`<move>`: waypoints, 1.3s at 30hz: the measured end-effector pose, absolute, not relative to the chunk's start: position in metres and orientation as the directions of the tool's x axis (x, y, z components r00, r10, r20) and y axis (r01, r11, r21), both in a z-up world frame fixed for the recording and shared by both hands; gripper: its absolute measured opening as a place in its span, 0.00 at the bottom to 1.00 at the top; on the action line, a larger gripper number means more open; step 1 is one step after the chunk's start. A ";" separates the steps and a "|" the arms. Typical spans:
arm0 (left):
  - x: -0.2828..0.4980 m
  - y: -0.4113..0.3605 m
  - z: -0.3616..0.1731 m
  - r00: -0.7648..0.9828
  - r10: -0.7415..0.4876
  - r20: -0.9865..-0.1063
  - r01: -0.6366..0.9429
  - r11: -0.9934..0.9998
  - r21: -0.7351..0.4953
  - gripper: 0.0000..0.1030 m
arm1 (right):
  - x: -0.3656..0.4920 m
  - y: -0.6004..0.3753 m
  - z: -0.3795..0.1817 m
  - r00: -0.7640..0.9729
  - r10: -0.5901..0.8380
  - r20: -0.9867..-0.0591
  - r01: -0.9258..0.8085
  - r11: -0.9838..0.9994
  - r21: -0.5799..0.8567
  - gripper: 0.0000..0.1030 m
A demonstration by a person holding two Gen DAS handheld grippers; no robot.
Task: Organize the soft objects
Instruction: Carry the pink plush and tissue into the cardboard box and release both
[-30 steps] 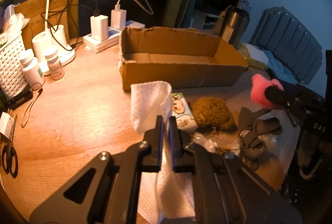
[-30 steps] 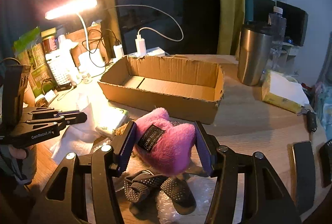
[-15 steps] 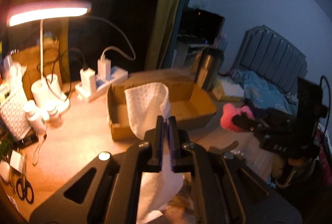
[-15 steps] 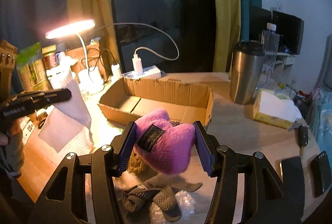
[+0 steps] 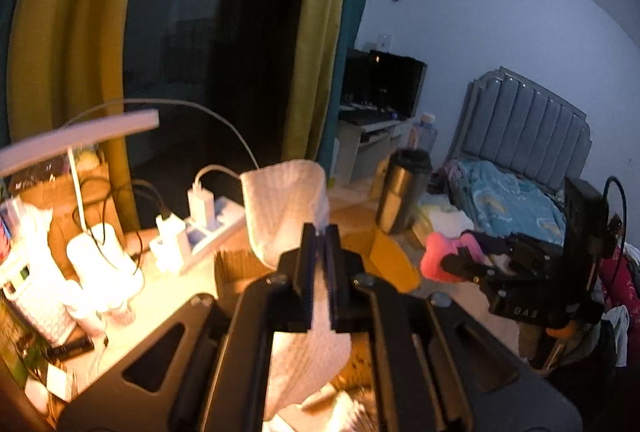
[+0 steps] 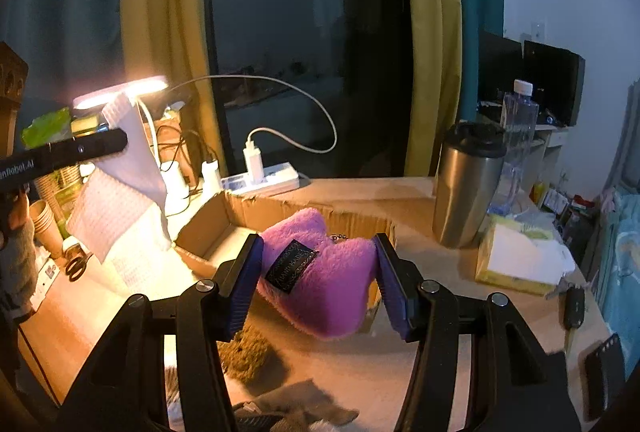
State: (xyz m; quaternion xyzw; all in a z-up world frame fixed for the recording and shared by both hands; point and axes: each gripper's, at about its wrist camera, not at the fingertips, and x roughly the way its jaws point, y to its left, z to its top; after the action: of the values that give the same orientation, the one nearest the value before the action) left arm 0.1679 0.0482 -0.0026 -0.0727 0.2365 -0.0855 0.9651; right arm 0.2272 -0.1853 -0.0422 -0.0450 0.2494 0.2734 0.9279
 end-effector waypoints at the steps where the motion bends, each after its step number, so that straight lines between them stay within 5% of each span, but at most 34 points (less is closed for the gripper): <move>1: 0.173 0.050 0.001 0.878 -0.197 -0.435 0.130 0.975 -0.179 0.04 | 0.232 -0.185 -0.041 0.728 0.482 -0.487 -0.527 0.848 0.053 0.57; 12: 0.221 0.067 -0.006 0.893 -0.181 -0.411 0.112 0.976 -0.186 0.04 | 0.278 -0.174 -0.046 0.733 0.455 -0.505 -0.502 0.863 0.048 0.57; 30: 0.298 0.085 -0.132 0.743 -0.147 -0.653 0.029 0.982 -0.188 0.07 | 0.325 -0.140 -0.114 0.630 0.391 -0.671 -0.483 0.874 0.056 0.57; 39: 0.300 0.082 -0.151 0.678 -0.086 -0.730 -0.005 0.993 -0.122 0.24 | 0.323 -0.146 -0.123 0.623 0.344 -0.703 -0.453 0.891 0.034 0.59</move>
State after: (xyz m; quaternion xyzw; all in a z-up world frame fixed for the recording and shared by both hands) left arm 0.3003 0.0822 -0.1508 -0.0571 0.4004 -0.0220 0.9143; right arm 0.3232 -0.1457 -0.1230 -0.0732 0.3732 0.2219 0.8978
